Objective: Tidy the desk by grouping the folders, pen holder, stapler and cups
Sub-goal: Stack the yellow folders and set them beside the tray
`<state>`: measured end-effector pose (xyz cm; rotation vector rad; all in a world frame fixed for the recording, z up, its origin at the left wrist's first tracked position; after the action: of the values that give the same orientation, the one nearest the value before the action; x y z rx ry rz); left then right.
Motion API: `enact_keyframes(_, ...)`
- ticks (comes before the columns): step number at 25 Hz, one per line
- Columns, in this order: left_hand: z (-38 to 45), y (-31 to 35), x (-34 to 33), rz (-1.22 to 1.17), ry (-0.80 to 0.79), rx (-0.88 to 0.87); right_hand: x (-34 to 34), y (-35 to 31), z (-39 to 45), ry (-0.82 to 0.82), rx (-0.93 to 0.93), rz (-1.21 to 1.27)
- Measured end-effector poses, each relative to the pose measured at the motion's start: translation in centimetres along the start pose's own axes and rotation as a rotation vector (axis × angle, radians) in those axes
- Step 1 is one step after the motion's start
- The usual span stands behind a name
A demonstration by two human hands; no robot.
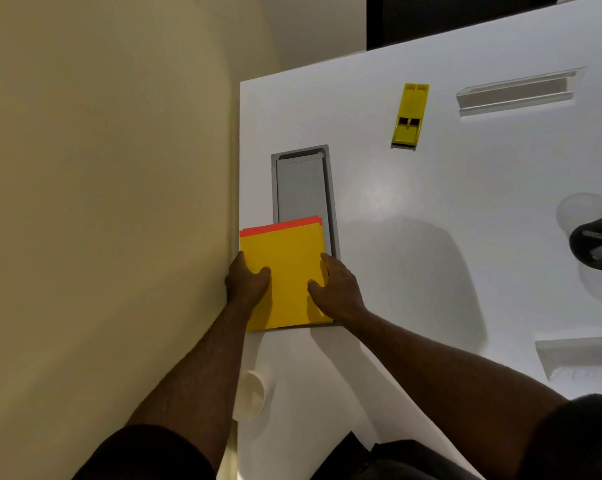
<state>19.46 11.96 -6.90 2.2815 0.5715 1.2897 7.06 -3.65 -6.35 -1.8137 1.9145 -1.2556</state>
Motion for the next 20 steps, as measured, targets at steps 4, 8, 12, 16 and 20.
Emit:
enact_keyframes(4,0.8,-0.1,0.1,-0.001,-0.003,-0.008,-0.1,0.0,0.2,0.016,-0.004,0.035)
enact_keyframes(8,0.9,0.1,0.0,0.007,-0.01,-0.017,-0.2,0.0,0.2,0.03,-0.006,0.047)
enact_keyframes(12,1.2,0.2,0.0,0.076,-0.035,-0.029,-0.5,0.3,-0.1,0.039,0.005,0.04)
enact_keyframes(16,1.3,0.3,0.1,0.135,-0.058,-0.053,-0.5,0.5,0.2,0.045,0.0,0.044)
enact_keyframes(20,0.6,1.1,-0.3,0.308,-0.063,-0.072,0.6,0.6,0.2,0.097,0.062,0.034)
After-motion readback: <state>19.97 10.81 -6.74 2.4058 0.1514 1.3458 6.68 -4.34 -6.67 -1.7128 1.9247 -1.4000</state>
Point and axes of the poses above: each hand's wrist, its own z-axis towards the middle knuckle, its own x-axis out of the back of the hand, y = z × x, the point moved 5 cm from there along z, towards the middle knuckle, and after that the axes turned 10 degrees about -x, right-handed, at the moved point
